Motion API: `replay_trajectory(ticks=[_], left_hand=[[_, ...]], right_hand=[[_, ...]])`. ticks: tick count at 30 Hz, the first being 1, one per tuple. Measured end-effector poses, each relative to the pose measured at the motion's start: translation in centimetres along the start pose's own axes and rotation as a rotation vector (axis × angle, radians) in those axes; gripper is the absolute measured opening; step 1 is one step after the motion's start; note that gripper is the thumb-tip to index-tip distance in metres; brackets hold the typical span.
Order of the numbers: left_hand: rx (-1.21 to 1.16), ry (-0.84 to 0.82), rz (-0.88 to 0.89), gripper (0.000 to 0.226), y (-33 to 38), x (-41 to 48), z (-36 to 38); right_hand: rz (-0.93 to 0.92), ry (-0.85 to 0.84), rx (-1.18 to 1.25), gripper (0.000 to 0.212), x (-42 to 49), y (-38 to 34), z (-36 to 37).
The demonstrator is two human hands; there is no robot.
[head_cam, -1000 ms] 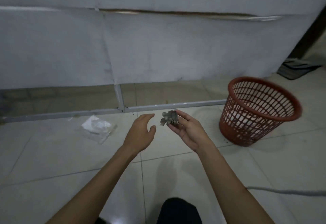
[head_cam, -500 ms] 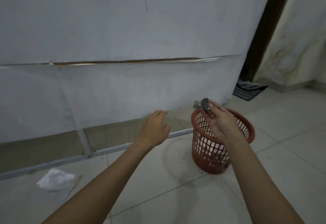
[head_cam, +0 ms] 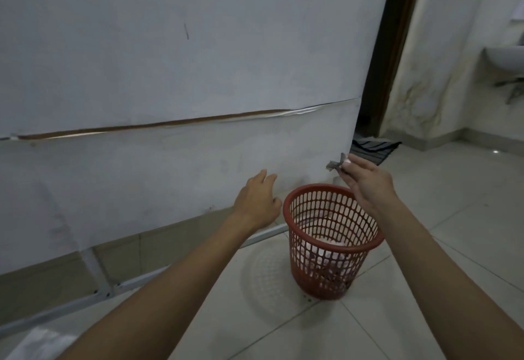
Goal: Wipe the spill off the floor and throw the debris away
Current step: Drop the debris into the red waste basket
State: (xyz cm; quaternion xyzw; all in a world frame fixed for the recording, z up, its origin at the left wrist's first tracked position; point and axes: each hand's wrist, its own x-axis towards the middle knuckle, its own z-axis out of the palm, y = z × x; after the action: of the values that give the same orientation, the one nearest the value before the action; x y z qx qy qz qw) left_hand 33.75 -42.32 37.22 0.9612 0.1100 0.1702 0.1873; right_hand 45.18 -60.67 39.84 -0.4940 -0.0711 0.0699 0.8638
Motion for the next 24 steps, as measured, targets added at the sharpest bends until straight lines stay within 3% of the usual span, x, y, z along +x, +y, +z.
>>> replay_trajectory(ticks=[9, 14, 24], left_hand=[[0.009, -0.082, -0.013, 0.062, 2.4, 3.2, 3.7], [0.053, -0.296, -0.151, 0.074, 2.5, 4.6, 5.1], [0.092, -0.306, -0.217, 0.081, -1.6, 3.2, 5.0]], right_hand=[[-0.014, 0.239, -0.354, 0.033, 4.8, 2.6, -1.8], [0.100, 0.068, -0.916, 0.052, 5.4, 3.6, -3.3], [0.010, -0.073, -1.109, 0.054, 4.2, 4.4, -2.1]])
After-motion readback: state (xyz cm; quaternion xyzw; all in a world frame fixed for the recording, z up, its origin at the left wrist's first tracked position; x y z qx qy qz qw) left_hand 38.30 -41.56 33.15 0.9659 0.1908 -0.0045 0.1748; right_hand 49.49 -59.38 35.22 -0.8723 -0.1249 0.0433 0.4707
